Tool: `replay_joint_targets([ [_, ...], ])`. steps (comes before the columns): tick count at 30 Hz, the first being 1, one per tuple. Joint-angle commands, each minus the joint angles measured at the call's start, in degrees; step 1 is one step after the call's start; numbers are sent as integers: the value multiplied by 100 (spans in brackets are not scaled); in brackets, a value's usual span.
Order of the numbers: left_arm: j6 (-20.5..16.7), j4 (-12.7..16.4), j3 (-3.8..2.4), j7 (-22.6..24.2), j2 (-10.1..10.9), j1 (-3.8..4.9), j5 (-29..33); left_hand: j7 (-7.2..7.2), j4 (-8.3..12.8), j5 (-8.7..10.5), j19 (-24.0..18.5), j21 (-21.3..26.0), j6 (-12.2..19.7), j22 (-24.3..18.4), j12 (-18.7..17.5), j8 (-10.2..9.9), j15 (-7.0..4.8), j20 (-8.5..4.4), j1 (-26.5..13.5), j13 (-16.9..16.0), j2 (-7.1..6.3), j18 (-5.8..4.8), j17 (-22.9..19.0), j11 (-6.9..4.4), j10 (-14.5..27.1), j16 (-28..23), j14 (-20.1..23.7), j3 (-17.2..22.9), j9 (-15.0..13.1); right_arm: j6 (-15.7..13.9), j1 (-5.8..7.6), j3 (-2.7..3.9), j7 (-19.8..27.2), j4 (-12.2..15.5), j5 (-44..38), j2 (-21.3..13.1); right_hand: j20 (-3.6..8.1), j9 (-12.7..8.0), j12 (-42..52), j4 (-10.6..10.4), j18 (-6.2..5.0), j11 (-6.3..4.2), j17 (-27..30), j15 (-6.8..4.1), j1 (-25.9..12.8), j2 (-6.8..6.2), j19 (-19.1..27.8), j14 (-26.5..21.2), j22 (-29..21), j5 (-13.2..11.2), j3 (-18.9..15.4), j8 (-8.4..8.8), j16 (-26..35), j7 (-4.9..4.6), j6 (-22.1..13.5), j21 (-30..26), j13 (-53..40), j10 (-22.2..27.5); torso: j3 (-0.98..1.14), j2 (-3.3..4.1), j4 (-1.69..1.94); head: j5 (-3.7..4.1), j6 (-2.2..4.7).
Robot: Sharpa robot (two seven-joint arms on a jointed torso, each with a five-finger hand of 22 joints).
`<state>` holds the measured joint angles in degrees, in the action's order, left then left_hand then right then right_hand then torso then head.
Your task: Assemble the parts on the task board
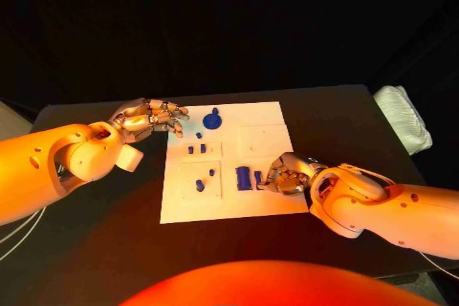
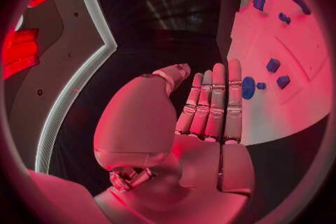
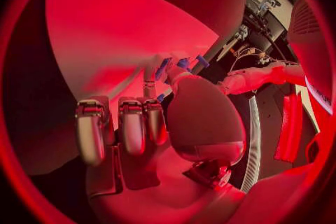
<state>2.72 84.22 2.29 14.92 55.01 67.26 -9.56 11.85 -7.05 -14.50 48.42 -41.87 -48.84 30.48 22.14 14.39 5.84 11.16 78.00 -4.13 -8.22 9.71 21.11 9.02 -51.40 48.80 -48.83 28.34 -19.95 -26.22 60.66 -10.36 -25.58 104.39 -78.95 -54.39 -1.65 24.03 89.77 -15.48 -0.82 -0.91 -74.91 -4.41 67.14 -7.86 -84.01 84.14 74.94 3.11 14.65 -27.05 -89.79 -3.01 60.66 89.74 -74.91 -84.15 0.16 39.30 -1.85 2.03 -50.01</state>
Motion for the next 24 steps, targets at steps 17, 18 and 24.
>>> replay_joint_targets([
  [17, 92, 8, -1, 23, -30, -2, 107, -11, -39, -39, -11, -2, -13, 6, -25, 33, -4, 0, -2, 3, 64, 65, -7, 5, 25, 25, 43, 3, 1, -556, 3, 2, 213, -150, 17, 93, 21, -16, 23, 4, 82, -31, -1509, -30, 162, -34, -599, 586, 1506, 12, 16, -22, -21, 12, -27, 26, -1509, -585, 1, -15, -15, 3, 1],
  [18, 86, 5, -1, 28, -32, -2, 135, -11, -43, -39, -11, -1, -12, 6, -25, 33, -4, 0, -5, 3, 67, 65, -7, 4, 25, 25, 43, 4, 1, -663, 5, 3, 333, -151, 118, 83, 21, -19, 23, -7, 82, -29, -1509, -29, 156, -50, -599, 586, 1506, 17, 5, -20, -21, 9, -30, 26, -1509, -585, 2, -18, -16, -2, 1],
  [24, 40, -66, 4, 94, -79, -15, 343, -16, -57, 5, -15, 11, -5, 1, -20, 41, -5, 5, -33, -1, 6, 67, -6, 0, 18, 34, 44, -37, -1, -1153, 119, 37, 1097, -179, 779, 14, -75, -149, -110, -67, -30, 143, -1405, 104, 304, -232, -448, 558, 1347, 273, -101, 261, 56, -195, -450, -543, -1448, -518, -22, -71, -23, -5, 5],
])
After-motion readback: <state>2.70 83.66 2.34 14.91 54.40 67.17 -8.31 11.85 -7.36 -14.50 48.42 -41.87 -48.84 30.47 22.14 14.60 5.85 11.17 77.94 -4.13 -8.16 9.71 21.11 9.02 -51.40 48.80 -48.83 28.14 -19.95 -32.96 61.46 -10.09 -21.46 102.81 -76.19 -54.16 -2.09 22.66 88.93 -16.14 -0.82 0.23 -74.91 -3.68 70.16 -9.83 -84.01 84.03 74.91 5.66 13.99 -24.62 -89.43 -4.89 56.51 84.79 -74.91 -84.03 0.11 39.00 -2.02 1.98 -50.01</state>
